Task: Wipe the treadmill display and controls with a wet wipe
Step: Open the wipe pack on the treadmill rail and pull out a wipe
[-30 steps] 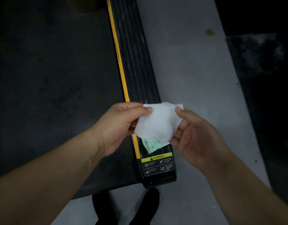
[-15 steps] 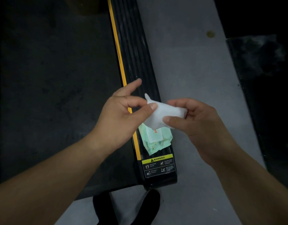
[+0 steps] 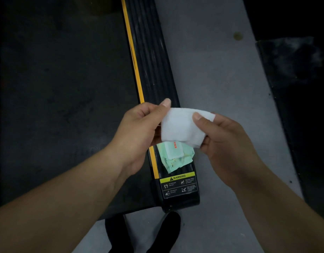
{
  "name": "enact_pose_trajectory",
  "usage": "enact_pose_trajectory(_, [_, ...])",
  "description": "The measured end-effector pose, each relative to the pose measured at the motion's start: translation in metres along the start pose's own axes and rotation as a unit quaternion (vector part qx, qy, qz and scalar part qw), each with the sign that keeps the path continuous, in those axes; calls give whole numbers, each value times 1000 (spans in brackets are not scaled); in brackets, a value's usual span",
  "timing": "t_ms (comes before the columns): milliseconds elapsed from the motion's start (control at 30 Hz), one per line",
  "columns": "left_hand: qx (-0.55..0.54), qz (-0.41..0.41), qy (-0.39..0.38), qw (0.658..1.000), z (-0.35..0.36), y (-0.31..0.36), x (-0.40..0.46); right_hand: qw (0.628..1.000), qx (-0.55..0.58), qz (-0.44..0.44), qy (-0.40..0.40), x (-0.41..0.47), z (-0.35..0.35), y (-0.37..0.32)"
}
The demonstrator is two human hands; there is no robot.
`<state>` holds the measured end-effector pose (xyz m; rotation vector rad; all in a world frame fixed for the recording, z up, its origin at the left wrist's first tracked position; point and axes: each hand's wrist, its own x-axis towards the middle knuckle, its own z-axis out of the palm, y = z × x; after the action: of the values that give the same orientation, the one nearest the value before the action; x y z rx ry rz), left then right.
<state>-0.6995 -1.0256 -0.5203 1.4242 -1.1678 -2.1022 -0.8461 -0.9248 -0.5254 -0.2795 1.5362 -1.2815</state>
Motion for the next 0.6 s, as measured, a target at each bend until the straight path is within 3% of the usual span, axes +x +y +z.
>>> enact_pose_trajectory(133, [-28, -50, -15, 998, 0, -2, 3, 999, -36, -21, 25, 1, 1, 2])
enact_pose_trajectory(400, [-11, -21, -49, 999, 0, 1, 0, 996, 74, 30, -42, -7, 5, 6])
enact_pose_trajectory(600, [34, 8, -53, 998, -6, 3, -5, 998, 54, 4, 8, -8, 7, 6])
